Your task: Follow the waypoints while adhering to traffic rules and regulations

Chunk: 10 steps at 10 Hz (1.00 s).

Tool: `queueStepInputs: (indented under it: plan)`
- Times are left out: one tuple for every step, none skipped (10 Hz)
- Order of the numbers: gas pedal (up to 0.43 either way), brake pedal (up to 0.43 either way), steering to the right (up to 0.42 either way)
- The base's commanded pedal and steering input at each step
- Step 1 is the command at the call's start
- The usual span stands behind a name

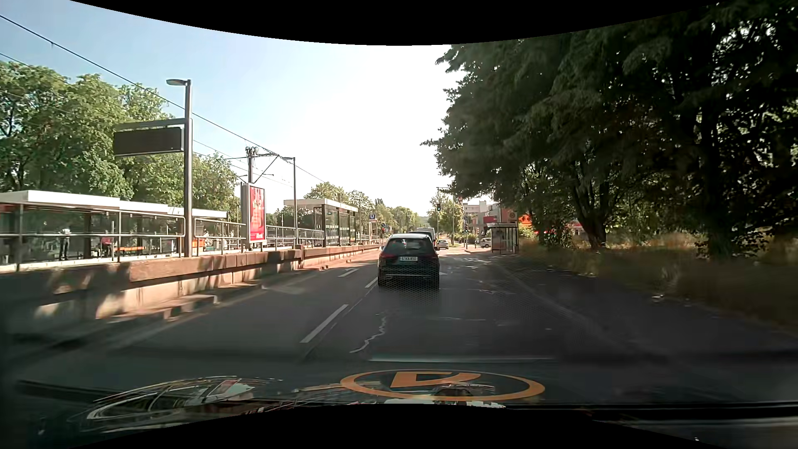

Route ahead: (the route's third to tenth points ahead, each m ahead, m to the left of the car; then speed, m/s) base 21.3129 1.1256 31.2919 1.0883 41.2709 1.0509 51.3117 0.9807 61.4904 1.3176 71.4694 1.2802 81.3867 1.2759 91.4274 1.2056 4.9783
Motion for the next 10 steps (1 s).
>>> queueStepInputs:
  plan:
    - [0.209,0.000,-0.002]
    - [0.220,0.000,-0.002]
    - [0.228,0.000,-0.002]
    - [0.228,0.000,-0.002]
    - [0.228,0.000,-0.002]
    - [0.228,0.000,-0.002]
    - [0.228,0.000,-0.002]
    - [0.228,0.000,-0.002]
    - [0.228,0.000,-0.002]
    - [0.228,0.000,-0.002]
